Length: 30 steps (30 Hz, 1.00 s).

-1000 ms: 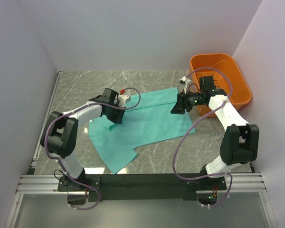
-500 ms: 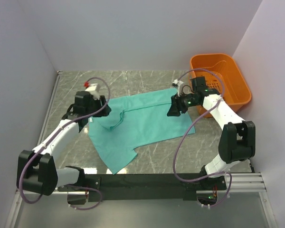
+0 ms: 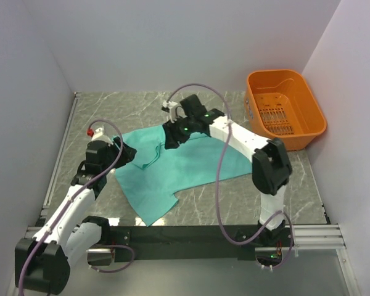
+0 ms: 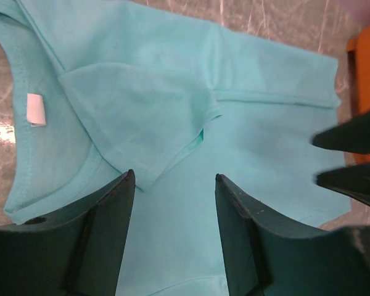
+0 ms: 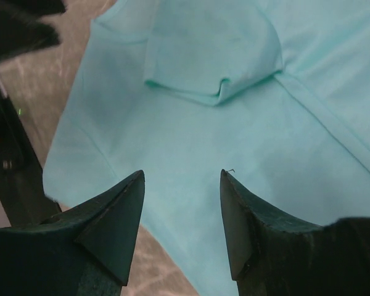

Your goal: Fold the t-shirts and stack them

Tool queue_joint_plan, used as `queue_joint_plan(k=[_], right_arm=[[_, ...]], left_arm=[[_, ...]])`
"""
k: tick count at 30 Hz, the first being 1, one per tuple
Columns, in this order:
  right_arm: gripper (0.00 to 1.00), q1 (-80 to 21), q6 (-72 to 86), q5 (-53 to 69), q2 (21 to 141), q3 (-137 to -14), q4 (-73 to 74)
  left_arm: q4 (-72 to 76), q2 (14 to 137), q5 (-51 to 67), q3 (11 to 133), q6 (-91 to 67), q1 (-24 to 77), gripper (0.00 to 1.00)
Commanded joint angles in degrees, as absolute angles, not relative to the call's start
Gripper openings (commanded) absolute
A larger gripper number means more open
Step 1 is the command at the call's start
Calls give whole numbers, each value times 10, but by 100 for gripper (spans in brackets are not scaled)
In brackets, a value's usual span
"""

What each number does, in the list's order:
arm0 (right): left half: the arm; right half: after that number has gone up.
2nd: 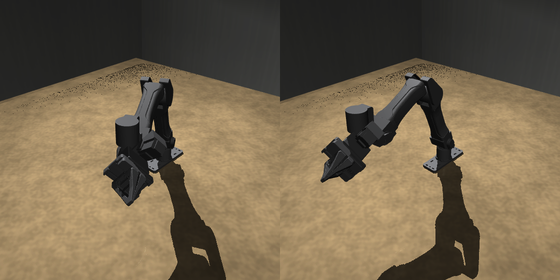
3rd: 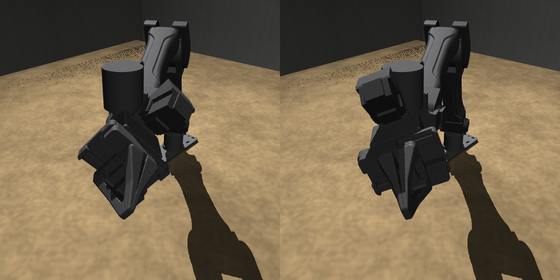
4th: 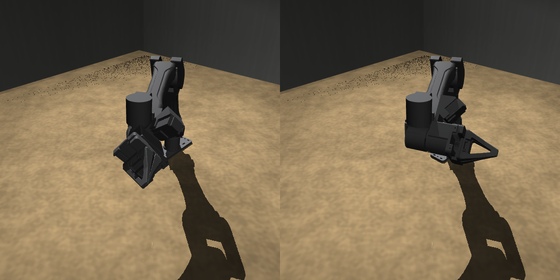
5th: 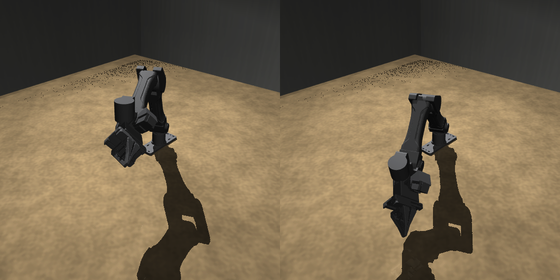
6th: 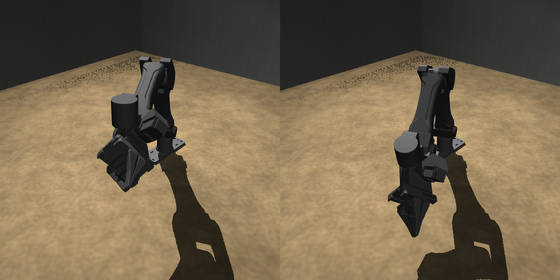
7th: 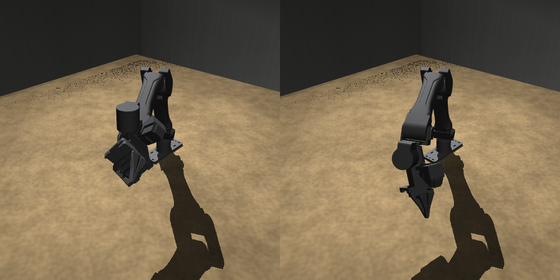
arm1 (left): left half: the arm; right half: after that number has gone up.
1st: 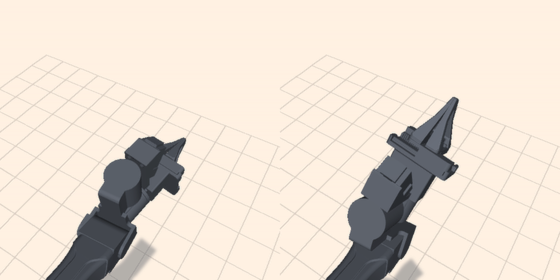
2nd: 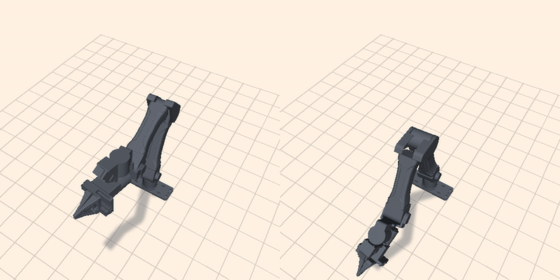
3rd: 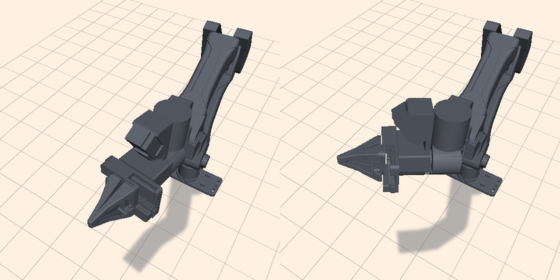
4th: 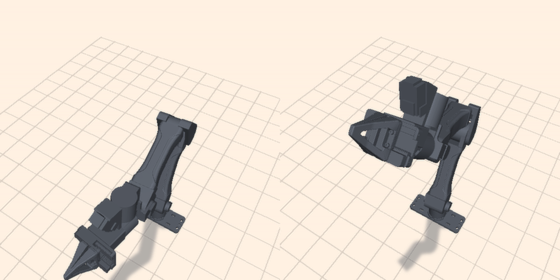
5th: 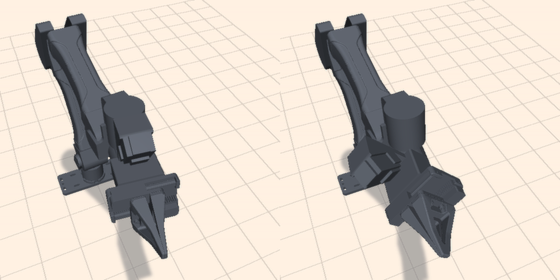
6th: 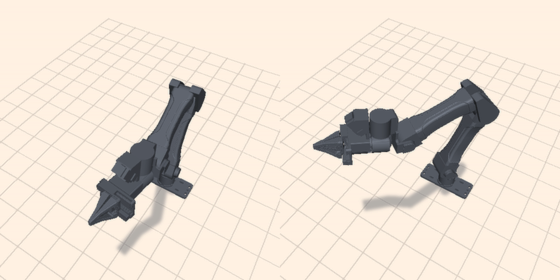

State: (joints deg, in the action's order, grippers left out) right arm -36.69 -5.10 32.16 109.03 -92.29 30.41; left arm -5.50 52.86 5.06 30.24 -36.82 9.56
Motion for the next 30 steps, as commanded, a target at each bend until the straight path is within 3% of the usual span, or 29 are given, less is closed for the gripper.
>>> queue_joint_plan(k=[1, 12, 30], right_arm=[[60, -405, 54, 241, 1141, -971, 262], [63, -462, 103, 12, 1278, -1128, 320], [64, -476, 105, -64, 1365, -1201, 374]], left_arm=[[-49, 497, 23, 273, -403, 92, 60], [-24, 527, 25, 248, -433, 89, 57], [-20, 518, 18, 241, -439, 87, 57]])
